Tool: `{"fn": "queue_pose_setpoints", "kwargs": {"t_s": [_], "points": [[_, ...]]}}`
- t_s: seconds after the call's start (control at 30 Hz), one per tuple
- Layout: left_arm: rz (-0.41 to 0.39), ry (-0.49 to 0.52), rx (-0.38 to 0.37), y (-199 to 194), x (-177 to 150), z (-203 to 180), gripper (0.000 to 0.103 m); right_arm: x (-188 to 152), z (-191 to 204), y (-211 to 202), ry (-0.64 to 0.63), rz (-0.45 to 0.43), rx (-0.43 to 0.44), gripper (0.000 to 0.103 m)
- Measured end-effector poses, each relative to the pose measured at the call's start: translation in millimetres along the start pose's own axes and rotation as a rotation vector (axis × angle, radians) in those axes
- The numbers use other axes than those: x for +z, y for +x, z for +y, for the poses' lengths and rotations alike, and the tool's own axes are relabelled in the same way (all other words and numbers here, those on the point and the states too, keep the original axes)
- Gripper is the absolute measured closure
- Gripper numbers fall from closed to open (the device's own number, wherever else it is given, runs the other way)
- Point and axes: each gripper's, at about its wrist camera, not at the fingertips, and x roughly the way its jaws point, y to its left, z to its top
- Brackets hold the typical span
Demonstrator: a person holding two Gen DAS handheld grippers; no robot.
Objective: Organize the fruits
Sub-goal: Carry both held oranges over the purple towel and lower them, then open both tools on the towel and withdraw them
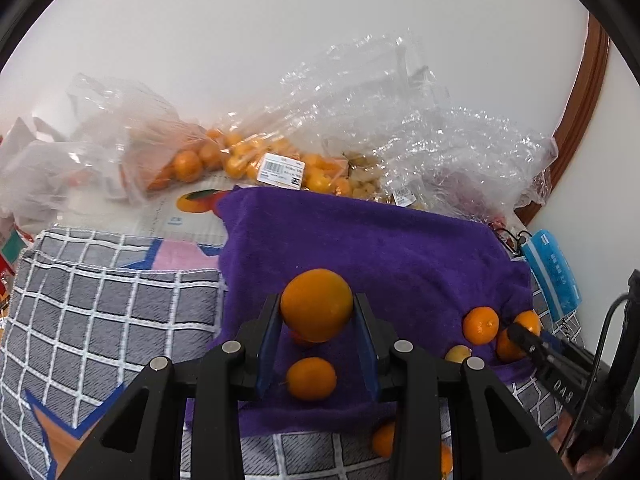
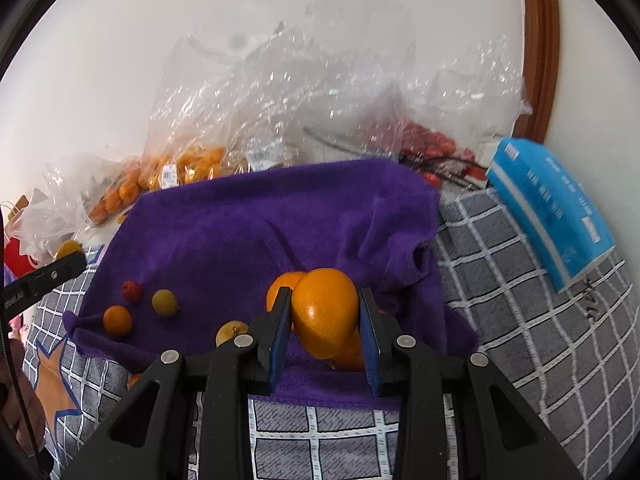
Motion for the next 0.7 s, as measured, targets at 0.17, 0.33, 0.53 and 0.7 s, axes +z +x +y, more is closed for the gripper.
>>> {"fn": "queue_pose_setpoints", "kwargs": {"t_s": [0.17, 0.33, 0.53, 0.7], "points": [[0.02, 0.019, 0.007, 15.2, -2.2, -9.3, 0.069, -10.5, 8.8, 1.5, -0.067, -0.023, -0.014, 0.071], [0.044, 0.021, 0.006, 28.6, -5.2, -13.3, 0.069, -7.7, 15.1, 5.2, -0.092, -0.009, -0.004, 0.071], [0.089, 0.002, -0.007, 40.1, -10.5, -11.4, 0.069, -10.0, 22.7, 10.7, -0.11, 0.014, 0.0, 0.071], [0.09, 0.008, 0.003, 41.4, -14.7, -12.0, 0.069, -14.2, 16.8, 14.5, -0.101, 0.021, 0.002, 0.071]]}}
